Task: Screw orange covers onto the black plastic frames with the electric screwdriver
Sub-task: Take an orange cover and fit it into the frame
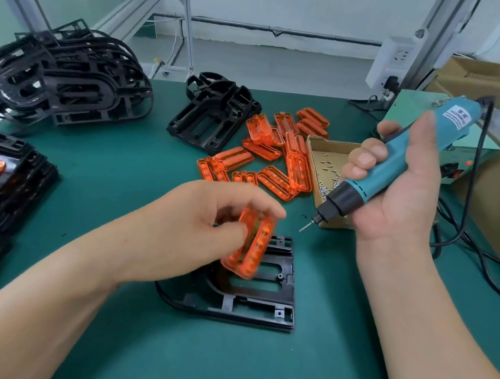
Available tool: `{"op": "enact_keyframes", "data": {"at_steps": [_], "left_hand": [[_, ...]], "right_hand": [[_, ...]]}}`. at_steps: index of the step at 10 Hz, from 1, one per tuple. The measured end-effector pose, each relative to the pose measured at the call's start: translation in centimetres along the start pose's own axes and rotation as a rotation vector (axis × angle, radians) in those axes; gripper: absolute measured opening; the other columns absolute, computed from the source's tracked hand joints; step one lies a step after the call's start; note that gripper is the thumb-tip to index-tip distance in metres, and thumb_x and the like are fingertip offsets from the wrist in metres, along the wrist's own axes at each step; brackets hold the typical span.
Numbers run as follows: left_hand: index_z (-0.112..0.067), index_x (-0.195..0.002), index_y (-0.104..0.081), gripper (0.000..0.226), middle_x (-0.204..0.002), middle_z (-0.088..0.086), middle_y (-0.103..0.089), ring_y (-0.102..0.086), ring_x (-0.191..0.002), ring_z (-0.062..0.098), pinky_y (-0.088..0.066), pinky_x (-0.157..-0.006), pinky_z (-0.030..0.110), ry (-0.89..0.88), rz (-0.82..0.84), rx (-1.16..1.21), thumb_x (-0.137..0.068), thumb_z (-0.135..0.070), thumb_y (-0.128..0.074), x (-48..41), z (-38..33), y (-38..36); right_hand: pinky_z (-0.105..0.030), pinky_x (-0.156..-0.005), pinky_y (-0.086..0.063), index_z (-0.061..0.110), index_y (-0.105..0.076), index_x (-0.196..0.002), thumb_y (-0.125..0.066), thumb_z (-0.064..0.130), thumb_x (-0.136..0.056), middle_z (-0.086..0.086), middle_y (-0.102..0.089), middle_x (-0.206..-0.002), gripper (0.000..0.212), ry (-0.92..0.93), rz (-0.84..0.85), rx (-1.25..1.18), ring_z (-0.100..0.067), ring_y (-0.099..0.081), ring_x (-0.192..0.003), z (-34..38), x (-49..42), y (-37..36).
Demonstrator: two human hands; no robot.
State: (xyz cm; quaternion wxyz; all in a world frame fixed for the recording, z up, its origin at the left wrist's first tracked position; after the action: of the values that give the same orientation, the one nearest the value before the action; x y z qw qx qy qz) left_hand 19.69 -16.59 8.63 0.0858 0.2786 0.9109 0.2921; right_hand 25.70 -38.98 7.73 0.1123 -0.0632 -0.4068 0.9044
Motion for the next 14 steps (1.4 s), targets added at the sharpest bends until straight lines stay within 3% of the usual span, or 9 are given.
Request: {"op": "enact_keyframes", "data": {"at_steps": [2,4,6,7,9,10,11,13,14], "left_hand": [[-0.043,-0.100,-0.076,0.022,-0.076,-0.006,-0.075,-0.073,-0.068,0.008,-0.062,-0.069,0.027,0.092,-0.207,0.050,-0.084,-0.033,-0.065,-0.1,1.6,2.0],[-0.047,-0.115,-0.077,0.055,-0.089,-0.001,-0.072,-0.079,-0.081,0.017,-0.064,-0.072,0.026,0.140,-0.075,0.195,-0.094,0.001,-0.061,0.1,1.5,0.0],[-0.065,-0.126,-0.061,0.056,-0.090,-0.016,-0.073,-0.071,-0.077,0.006,-0.057,-0.069,0.025,0.077,-0.046,-0.144,-0.093,-0.019,-0.057,0.6,0.4,-0.5],[-0.063,-0.128,-0.059,0.052,-0.103,-0.025,-0.063,-0.063,-0.092,-0.005,-0.044,-0.076,0.016,-0.014,-0.047,-0.358,-0.096,-0.022,-0.058,0.6,-0.8,-0.7],[-0.051,-0.120,-0.069,0.028,-0.091,-0.022,-0.071,-0.068,-0.077,0.004,-0.052,-0.071,0.026,0.098,-0.086,-0.214,-0.097,-0.036,-0.067,0.6,0.6,-0.3],[-0.043,-0.114,-0.070,0.018,-0.090,-0.023,-0.070,-0.065,-0.082,0.000,-0.053,-0.073,0.029,0.067,-0.084,-0.357,-0.097,-0.043,-0.066,0.5,-0.1,-0.7],[-0.037,-0.108,-0.068,0.017,-0.085,-0.017,-0.062,-0.057,-0.086,0.003,-0.051,-0.077,0.030,0.000,-0.059,-0.582,-0.097,-0.045,-0.057,0.5,-1.1,-1.1],[-0.049,-0.127,-0.060,0.036,-0.098,-0.022,-0.045,-0.044,-0.088,0.000,-0.051,-0.076,0.025,-0.018,-0.023,-0.750,-0.093,-0.056,-0.053,1.0,-1.2,-1.5],[-0.053,-0.127,-0.056,0.039,-0.109,-0.024,-0.040,-0.041,-0.108,-0.002,-0.050,-0.086,0.027,-0.054,0.024,-0.715,-0.089,-0.059,-0.061,1.1,-1.0,-1.4]], "right_hand": [[-0.023,-0.050,-0.043,0.014,-0.060,-0.096,-0.058,0.051,-0.105,0.002,-0.046,-0.069,0.039,0.002,0.000,-0.014,-0.012,-0.048,-0.057,0.1,-0.1,0.1],[-0.023,-0.050,-0.044,0.014,-0.060,-0.096,-0.059,0.051,-0.105,0.002,-0.046,-0.069,0.038,0.003,-0.004,-0.030,-0.012,-0.049,-0.056,0.1,-0.2,0.2],[-0.023,-0.049,-0.044,0.015,-0.061,-0.096,-0.059,0.051,-0.104,0.002,-0.047,-0.068,0.037,0.003,-0.003,-0.015,-0.012,-0.050,-0.056,0.1,-0.3,0.3],[-0.023,-0.049,-0.044,0.014,-0.061,-0.095,-0.059,0.050,-0.104,0.002,-0.048,-0.067,0.037,0.004,0.005,-0.012,-0.012,-0.050,-0.056,0.1,-0.3,0.3],[-0.023,-0.049,-0.045,0.014,-0.063,-0.094,-0.060,0.049,-0.104,0.002,-0.049,-0.067,0.036,0.002,0.005,-0.014,-0.012,-0.051,-0.056,0.1,-0.3,0.4],[-0.023,-0.049,-0.045,0.014,-0.062,-0.095,-0.060,0.048,-0.104,0.001,-0.049,-0.067,0.036,0.001,0.008,-0.018,-0.013,-0.051,-0.055,0.1,-0.3,0.3],[-0.023,-0.049,-0.045,0.013,-0.062,-0.095,-0.060,0.048,-0.104,0.001,-0.049,-0.067,0.035,0.008,0.012,-0.015,-0.013,-0.051,-0.055,0.2,-0.3,0.3],[-0.023,-0.050,-0.045,0.014,-0.062,-0.096,-0.060,0.048,-0.104,0.001,-0.049,-0.068,0.035,0.008,0.017,-0.010,-0.012,-0.052,-0.056,0.2,-0.2,0.3],[-0.023,-0.050,-0.045,0.014,-0.062,-0.096,-0.060,0.047,-0.104,0.001,-0.049,-0.068,0.035,0.006,0.019,-0.013,-0.013,-0.052,-0.056,0.2,-0.2,0.2]]}}
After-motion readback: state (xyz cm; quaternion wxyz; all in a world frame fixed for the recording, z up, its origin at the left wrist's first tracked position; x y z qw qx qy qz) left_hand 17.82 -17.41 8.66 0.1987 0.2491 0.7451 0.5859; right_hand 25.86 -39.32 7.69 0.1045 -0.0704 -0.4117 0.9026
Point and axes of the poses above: each hand's wrist, its own x-axis away from the middle knuckle, its own y-axis out of the back of the hand, z = x × y, the point moved 9 cm from there along -x, towards the middle knuckle
